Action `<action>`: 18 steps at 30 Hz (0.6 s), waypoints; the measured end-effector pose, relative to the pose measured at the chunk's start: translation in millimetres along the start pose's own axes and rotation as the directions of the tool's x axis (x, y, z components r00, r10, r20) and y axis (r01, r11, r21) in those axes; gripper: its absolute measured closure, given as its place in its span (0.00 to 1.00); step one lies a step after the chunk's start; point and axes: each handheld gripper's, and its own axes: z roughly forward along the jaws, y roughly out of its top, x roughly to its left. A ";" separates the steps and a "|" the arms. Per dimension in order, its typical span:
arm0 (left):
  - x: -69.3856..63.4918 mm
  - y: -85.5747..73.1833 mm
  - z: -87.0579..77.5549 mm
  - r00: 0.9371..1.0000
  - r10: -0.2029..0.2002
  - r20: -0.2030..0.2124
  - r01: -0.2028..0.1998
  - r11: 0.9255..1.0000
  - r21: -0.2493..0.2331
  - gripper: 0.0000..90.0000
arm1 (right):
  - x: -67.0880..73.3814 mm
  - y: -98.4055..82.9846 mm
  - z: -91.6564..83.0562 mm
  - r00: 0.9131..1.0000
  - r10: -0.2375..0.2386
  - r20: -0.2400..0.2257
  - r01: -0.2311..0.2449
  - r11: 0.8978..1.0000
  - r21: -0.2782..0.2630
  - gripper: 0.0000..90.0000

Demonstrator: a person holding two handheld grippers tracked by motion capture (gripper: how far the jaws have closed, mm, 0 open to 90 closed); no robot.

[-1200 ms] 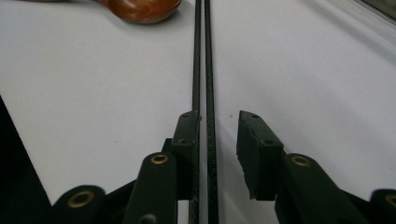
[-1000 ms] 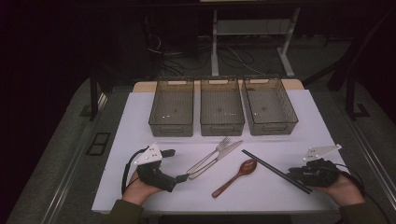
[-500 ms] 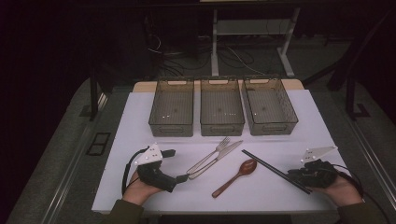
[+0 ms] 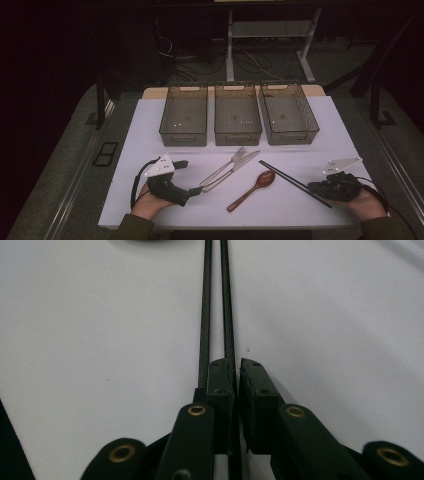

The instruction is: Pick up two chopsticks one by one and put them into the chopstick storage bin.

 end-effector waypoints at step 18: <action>-0.5 0.1 1.8 1.000 0.008 0.005 -0.008 1.000 0.005 0.00 | -4.6 -4.0 -0.5 0.999 0.020 -0.028 -0.021 0.999 -0.033 0.94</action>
